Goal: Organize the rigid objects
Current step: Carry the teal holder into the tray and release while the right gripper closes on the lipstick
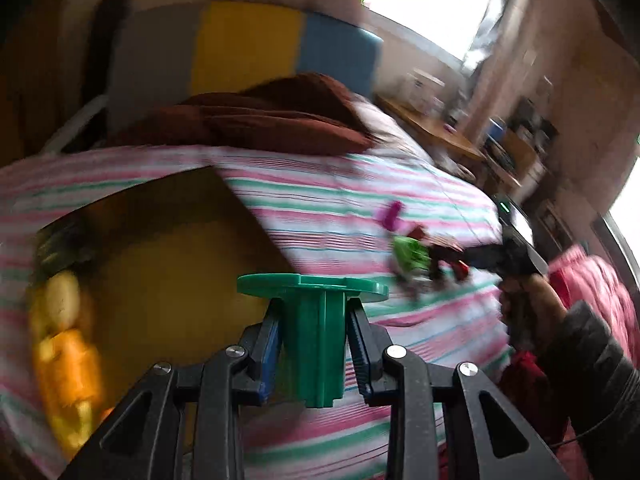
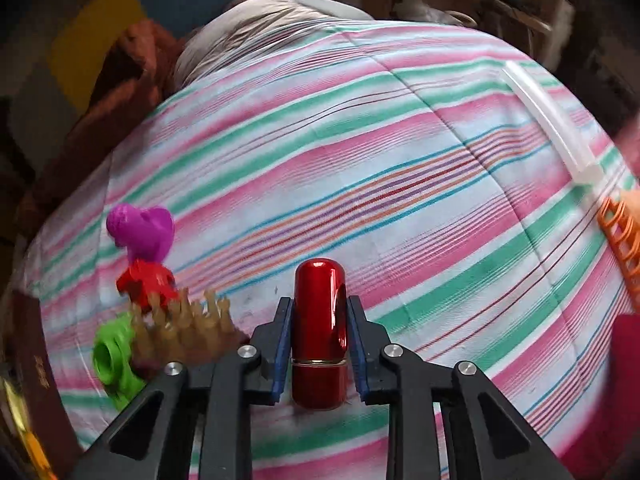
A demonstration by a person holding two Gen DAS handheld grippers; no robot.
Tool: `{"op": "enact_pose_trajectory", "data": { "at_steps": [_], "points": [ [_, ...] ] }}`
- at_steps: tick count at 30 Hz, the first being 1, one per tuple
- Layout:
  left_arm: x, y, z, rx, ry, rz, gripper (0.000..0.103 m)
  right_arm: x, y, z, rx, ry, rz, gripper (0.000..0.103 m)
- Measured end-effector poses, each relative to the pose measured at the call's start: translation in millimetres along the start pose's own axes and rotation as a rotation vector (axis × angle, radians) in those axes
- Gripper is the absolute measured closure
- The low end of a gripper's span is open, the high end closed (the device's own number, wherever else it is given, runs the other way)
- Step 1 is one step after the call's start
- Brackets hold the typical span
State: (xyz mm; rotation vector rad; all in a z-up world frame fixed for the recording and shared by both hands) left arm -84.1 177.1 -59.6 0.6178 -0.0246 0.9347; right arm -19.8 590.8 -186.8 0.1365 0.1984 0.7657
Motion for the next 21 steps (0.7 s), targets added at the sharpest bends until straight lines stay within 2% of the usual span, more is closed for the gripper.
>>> {"op": "enact_pose_trajectory", "data": {
  "at_steps": [4, 7, 9, 14, 21],
  "points": [
    [-79, -12, 36, 0.050, 0.071, 0.186, 0.072, -10, -13, -3, -0.013, -0.094, 0.173, 0.076],
    [-135, -24, 57, 0.080, 0.127, 0.316, 0.072, -4, -14, -4, -0.022, -0.050, 0.145, 0.076],
    [-160, -30, 66, 0.090, 0.132, 0.384, 0.072, -2, -14, -5, -0.019, -0.041, 0.140, 0.076],
    [-175, -19, 65, 0.103, 0.103, 0.426, 0.072, -9, -18, -6, 0.021, -0.099, 0.195, 0.076],
    [-159, 22, 1, -0.003, 0.064, 0.381, 0.072, -6, -16, -7, 0.023, -0.113, 0.204, 0.076]
  ]
}}
Point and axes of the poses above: each gripper's, at about its wrist camera, not at the fingertips, and z roughly against the way its jaws point, x to its right, y to its top, the point moved 6 cm from there along -z, roughly the way its jaws point, and after that the axes turned 11 degrees about -x, right-handed, at the moved point
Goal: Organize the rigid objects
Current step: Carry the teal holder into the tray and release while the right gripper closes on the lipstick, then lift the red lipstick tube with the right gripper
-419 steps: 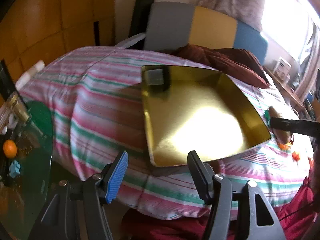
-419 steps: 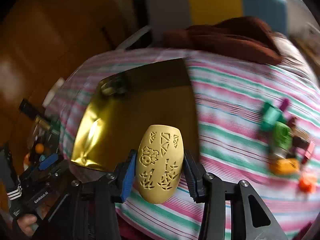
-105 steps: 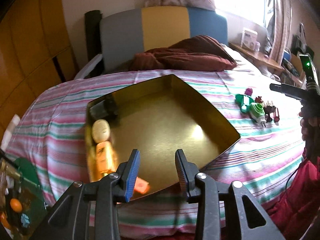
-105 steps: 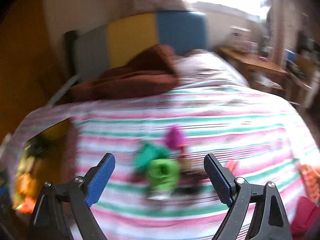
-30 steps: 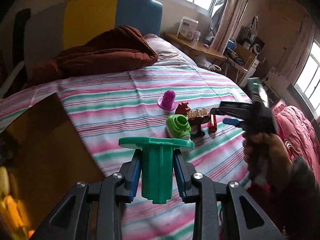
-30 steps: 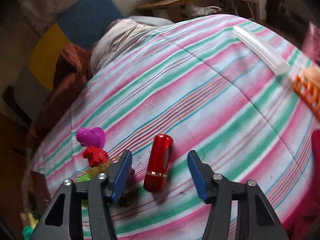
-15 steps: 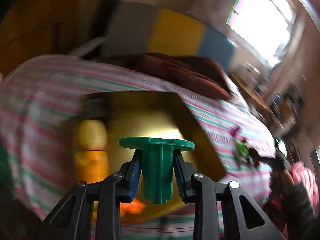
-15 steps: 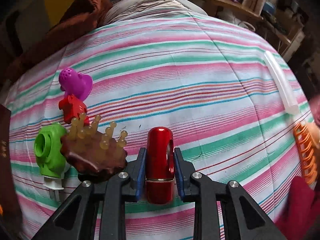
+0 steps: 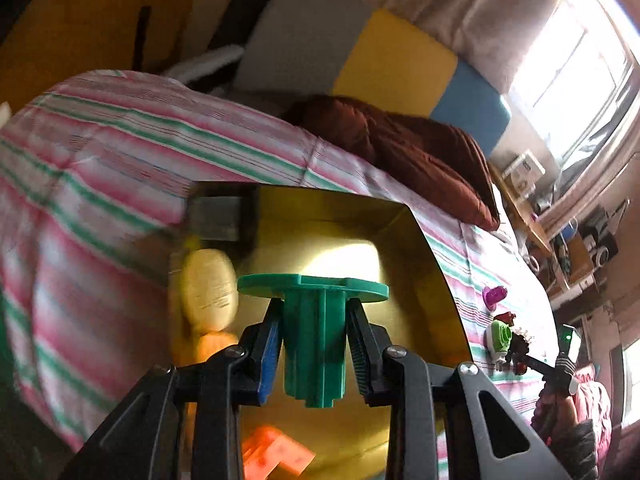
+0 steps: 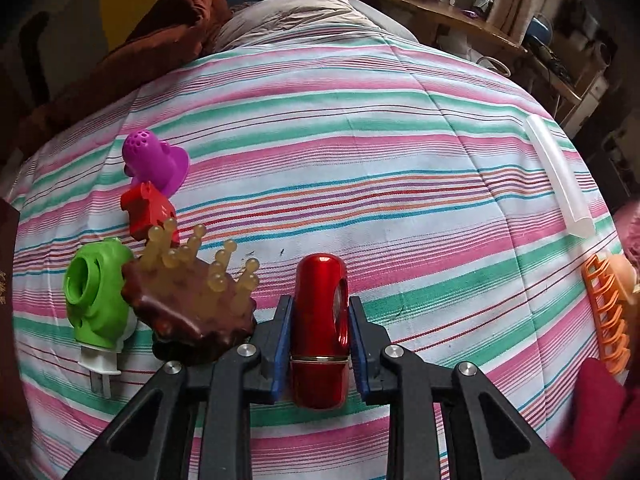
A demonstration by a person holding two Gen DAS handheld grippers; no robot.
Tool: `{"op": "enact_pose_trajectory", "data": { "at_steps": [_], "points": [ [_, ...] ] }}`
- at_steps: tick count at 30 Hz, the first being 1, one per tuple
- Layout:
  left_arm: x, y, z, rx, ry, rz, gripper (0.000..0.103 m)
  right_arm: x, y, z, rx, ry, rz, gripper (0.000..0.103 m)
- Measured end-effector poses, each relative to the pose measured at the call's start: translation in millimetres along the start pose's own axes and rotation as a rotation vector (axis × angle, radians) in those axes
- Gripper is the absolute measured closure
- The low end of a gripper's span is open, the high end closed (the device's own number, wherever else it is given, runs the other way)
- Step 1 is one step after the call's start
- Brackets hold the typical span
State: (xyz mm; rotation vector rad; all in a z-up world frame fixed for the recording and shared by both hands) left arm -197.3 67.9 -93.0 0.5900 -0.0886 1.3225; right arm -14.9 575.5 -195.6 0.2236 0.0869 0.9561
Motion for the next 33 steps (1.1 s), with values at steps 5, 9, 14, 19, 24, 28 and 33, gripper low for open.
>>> {"op": "enact_pose_trajectory", "data": {
  "at_steps": [5, 9, 14, 19, 24, 28, 33],
  "points": [
    [12, 25, -48, -0.065, 0.015, 0.006, 0.072, 0, -1, 0, 0.000, 0.000, -0.001, 0.076],
    [9, 48, -80, -0.089, 0.074, 0.013, 0.072, -3, 6, -1, 0.000, -0.012, -0.006, 0.077],
    [2, 68, -102, -0.094, 0.153, 0.019, 0.072, -3, 11, -3, -0.001, -0.020, 0.006, 0.077],
    [-8, 81, -119, -0.119, 0.244, 0.003, 0.072, -5, 9, -1, 0.000, -0.020, 0.006, 0.077],
    [-2, 79, -106, -0.108, 0.216, -0.025, 0.063, -4, 10, -1, 0.002, -0.021, 0.006, 0.077],
    [-1, 67, -79, -0.061, 0.202, -0.018, 0.063, -7, 9, 0, 0.006, -0.032, 0.016, 0.077],
    [5, 26, -31, 0.035, 0.202, -0.044, 0.063, -12, 3, 4, 0.020, -0.063, 0.043, 0.077]
  ]
}}
Point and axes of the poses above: each gripper's, at about its wrist camera, not at the fingertips, and z roughly against the way its jaws point, x to its right, y to its top, the point moved 6 cm from there along -z, roughly the way its jaws point, and after that the axes turned 11 degrees about -x, right-handed, at the moved point
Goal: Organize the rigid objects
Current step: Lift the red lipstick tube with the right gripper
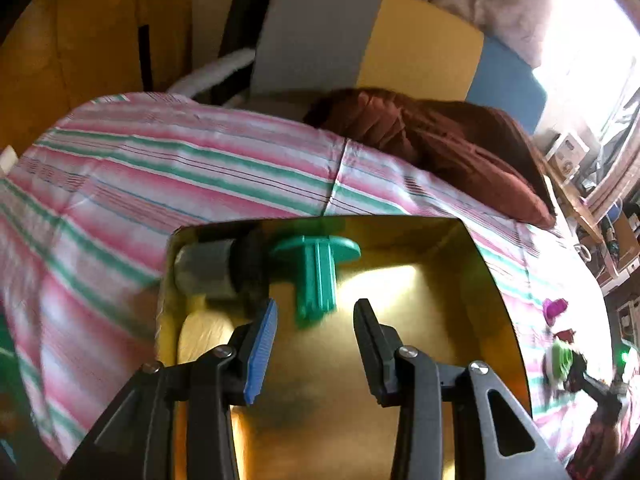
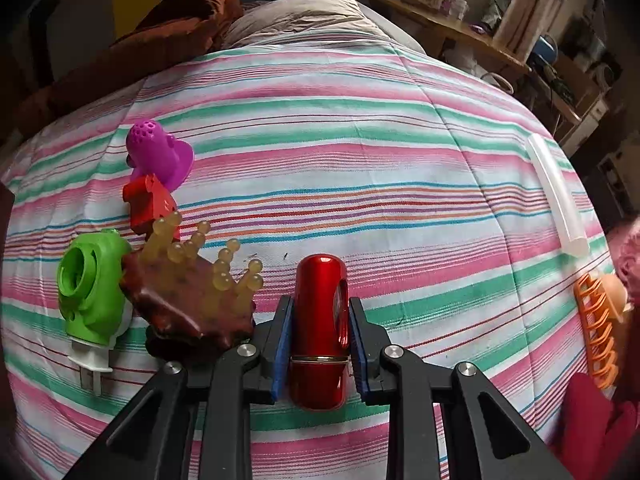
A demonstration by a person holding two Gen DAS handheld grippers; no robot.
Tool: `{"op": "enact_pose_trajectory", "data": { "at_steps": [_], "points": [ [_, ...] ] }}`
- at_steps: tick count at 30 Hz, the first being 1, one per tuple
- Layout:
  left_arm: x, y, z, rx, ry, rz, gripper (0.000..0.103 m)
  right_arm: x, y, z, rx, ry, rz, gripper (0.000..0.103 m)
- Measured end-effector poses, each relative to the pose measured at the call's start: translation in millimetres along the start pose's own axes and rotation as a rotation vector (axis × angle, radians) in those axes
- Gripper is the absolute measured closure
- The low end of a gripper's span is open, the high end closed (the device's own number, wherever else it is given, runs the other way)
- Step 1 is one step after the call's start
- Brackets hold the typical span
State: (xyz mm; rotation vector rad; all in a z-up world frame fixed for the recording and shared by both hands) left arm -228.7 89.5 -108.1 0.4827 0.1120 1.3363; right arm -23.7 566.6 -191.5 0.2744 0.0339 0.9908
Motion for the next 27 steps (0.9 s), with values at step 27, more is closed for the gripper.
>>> {"op": "enact_pose_trajectory", "data": {
  "at_steps": [27],
  "points": [
    [9, -129, 87, 0.103, 0.082, -0.088, 0.063, 3, -1, 4, 0.014, 0.006, -0.033, 0.077]
  ]
}}
Point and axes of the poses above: each gripper's, at about its wrist camera, not at the fingertips, and z roughly against the way its jaws point, x to its right, y to its top, the point moved 6 cm from there along -z, roughly the way its jaws point, and after that the axes turned 11 degrees about -x, right-handed, at the moved point
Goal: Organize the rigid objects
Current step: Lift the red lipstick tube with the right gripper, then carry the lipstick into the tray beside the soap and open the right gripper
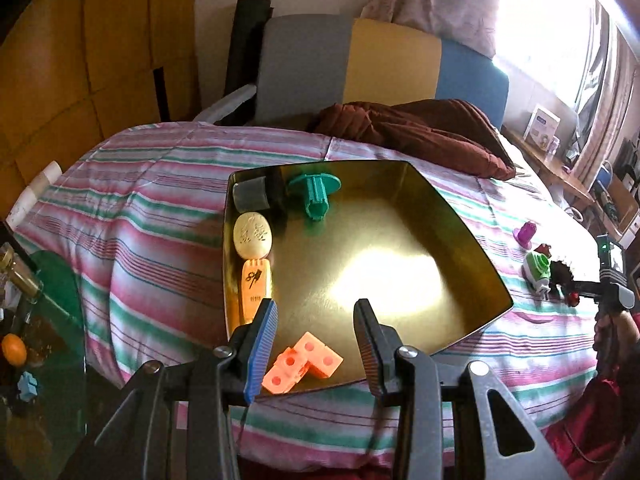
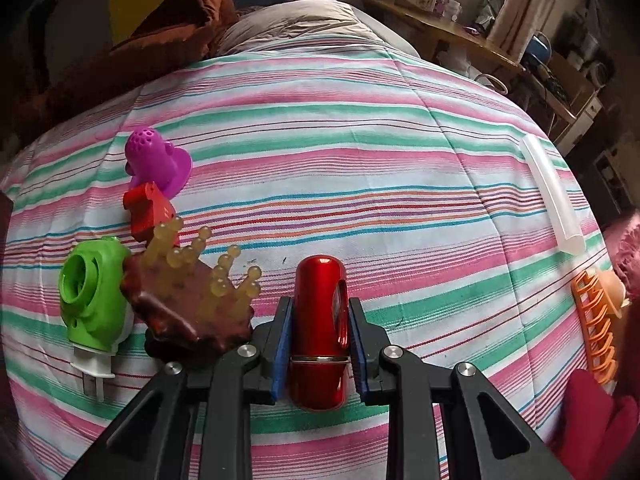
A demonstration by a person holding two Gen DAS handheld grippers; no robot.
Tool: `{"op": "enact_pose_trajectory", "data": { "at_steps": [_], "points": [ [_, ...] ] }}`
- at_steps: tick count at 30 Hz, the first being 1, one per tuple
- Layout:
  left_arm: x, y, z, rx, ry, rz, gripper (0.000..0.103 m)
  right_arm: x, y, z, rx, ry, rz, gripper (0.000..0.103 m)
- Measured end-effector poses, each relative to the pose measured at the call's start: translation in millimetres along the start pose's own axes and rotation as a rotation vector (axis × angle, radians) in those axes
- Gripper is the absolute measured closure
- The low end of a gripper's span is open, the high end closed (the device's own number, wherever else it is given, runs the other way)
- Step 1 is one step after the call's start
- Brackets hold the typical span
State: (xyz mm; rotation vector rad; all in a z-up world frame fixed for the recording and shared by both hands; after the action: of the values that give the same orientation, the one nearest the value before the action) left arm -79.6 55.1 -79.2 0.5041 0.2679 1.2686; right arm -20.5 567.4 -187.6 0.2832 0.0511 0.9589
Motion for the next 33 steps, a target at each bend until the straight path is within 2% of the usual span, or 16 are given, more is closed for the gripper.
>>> {"op": "enact_pose_trajectory", "data": {
  "at_steps": [6, 12, 20, 23, 27, 33],
  "points": [
    [-1, -4, -3, -0.017, 0.005, -0.005, 0.063, 0, 0, 1, -0.002, 0.006, -0.009, 0.077],
    [0, -6, -2, -0.017, 0.016, -0.009, 0.063, 10, 2, 6, 0.019, 0.019, -0.070, 0.077],
    [0, -7, -3, -0.020, 0.017, -0.015, 0.063, 22, 9, 32, 0.126, 0.095, -0.164, 0.077],
    [-1, -7, -4, -0.029, 0.013, -0.015, 0.063, 18, 12, 49, 0.175, 0.166, -0.176, 0.077],
    [-6, -9, -7, -0.035, 0.006, -0.007, 0.063, -1, 11, 76, 0.217, 0.239, -0.145, 0.077],
    [-24, -11, -7, -0.029, 0.001, 0.033, 0.063, -80, 8, 136, 0.286, 0.353, 0.036, 0.077]
  ]
}}
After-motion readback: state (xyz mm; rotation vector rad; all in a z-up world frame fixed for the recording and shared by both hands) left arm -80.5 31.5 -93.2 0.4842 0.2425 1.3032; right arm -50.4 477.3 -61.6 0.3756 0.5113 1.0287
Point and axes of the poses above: each gripper's, at about its wrist camera, not at the fingertips, and z roughly against the way its jaws point, x to its right, y to its top, the point moved 6 cm from there along -z, roughly the way its jaws point, and after that the axes turned 11 degrees about -x, right-handed, at the moved point
